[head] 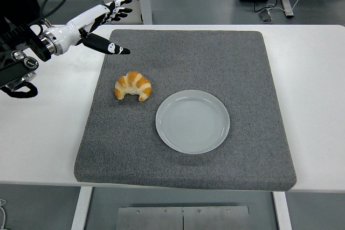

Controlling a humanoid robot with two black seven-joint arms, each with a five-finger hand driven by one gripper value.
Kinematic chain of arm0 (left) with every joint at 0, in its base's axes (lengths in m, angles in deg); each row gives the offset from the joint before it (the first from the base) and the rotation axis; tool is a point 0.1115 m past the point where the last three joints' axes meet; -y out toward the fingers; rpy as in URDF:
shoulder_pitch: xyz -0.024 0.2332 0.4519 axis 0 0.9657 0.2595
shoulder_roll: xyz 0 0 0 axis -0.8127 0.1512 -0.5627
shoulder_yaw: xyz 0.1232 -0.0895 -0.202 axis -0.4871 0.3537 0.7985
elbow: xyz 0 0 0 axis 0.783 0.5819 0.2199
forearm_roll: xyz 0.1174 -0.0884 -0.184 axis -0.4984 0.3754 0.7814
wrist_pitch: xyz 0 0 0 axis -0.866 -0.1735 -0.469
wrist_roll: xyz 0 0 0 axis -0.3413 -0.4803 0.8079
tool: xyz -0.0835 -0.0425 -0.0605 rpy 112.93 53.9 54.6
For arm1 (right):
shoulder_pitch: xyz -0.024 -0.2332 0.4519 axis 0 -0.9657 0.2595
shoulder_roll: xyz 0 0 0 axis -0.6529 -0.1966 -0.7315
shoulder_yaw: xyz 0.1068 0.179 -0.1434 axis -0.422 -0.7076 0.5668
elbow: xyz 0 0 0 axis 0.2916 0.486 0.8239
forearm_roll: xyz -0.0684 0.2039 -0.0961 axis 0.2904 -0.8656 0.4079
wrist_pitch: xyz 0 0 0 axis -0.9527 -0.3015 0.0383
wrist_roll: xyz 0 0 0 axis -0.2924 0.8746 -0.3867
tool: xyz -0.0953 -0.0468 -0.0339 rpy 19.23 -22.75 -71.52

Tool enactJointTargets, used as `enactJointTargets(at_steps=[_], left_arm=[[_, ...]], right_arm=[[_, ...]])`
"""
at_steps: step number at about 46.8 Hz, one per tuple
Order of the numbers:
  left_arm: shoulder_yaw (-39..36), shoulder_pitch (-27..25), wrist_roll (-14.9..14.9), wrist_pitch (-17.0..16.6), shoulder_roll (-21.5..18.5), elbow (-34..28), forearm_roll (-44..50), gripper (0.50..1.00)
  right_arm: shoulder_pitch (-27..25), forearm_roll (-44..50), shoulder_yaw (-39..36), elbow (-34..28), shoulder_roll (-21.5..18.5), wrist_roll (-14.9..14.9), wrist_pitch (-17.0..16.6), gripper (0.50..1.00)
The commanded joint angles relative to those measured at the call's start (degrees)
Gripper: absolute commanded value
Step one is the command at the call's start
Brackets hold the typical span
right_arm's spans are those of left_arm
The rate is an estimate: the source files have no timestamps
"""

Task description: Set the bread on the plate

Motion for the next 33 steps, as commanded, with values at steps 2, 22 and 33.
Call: enactJointTargets(at_steps=[2,22,33], left_arm=[[-1.97,-1.3,0.01,0.02,-1.3,-2.74,-2.6,0.972],[-7.42,-2.09,0.19,-3.76,-3.15,-5.12,-9.01,0.972],[-11.82,-1.83,0.28,-7.89,-2.45,-5.29,-9.02,0.972]], right_arm=[[0.01,-0.05,-0.09,0.0,0.0,0.0,0.0,1.0],[0.01,0.04,0.0,0.0,0.0,0.0,0.0,1.0],[0.01,0.04,0.0,0.0,0.0,0.0,0.0,1.0]])
